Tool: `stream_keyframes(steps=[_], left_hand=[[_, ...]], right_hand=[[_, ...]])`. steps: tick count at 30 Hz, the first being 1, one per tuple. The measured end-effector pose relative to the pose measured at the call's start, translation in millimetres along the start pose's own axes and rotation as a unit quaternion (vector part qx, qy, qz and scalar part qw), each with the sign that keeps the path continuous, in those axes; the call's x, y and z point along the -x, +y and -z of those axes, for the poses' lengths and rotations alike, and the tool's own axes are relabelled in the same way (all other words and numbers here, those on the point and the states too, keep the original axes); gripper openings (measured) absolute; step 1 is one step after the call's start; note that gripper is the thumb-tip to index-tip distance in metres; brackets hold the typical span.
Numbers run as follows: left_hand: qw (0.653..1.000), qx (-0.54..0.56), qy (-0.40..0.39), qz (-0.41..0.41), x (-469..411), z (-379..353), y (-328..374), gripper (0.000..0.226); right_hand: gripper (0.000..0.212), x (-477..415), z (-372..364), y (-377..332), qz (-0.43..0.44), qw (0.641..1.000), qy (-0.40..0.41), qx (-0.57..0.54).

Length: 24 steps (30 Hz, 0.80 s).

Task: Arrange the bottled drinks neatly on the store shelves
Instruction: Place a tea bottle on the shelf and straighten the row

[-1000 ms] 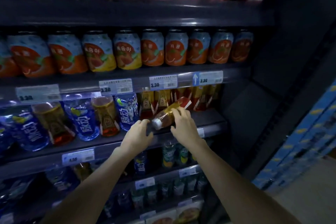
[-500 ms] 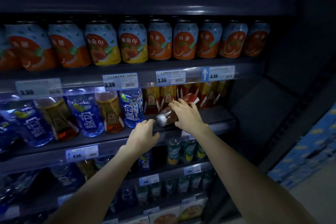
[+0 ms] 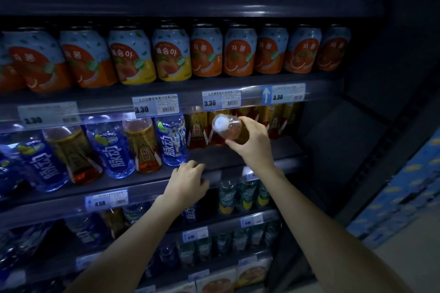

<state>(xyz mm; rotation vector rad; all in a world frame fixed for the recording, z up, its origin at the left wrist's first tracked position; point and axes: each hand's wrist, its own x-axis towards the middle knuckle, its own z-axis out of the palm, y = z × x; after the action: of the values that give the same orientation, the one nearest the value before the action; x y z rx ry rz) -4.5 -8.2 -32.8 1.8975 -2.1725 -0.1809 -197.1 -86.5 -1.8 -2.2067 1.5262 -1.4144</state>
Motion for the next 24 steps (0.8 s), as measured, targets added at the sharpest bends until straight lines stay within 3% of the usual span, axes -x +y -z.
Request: stream_keyframes(steps=[5, 10, 14, 24], left_hand=[[1.000, -0.004, -0.004, -0.012, 3.5, 0.5, -3.8, 0.054], [1.000, 0.004, -0.007, -0.015, 2.5, 3.0, -4.8, 0.054], [1.000, 0.006, -0.004, -0.016, 2.4, 2.4, -5.4, 0.056], [1.000, -0.003, 0.006, -0.012, 3.0, -0.7, -6.9, 0.061]], right_hand=[[0.069, -6.3, 3.2, 1.6, -0.075, 0.995, 0.044, -0.053], [0.040, -11.4, 11.7, 5.3, -0.154, 0.973, 0.102, -0.138], [0.034, -13.8, 10.3, 7.2, -0.180, 0.964, 0.121, -0.156], [0.072, 7.2, -7.0, 23.3, -0.213, 0.959, 0.102, -0.158]])
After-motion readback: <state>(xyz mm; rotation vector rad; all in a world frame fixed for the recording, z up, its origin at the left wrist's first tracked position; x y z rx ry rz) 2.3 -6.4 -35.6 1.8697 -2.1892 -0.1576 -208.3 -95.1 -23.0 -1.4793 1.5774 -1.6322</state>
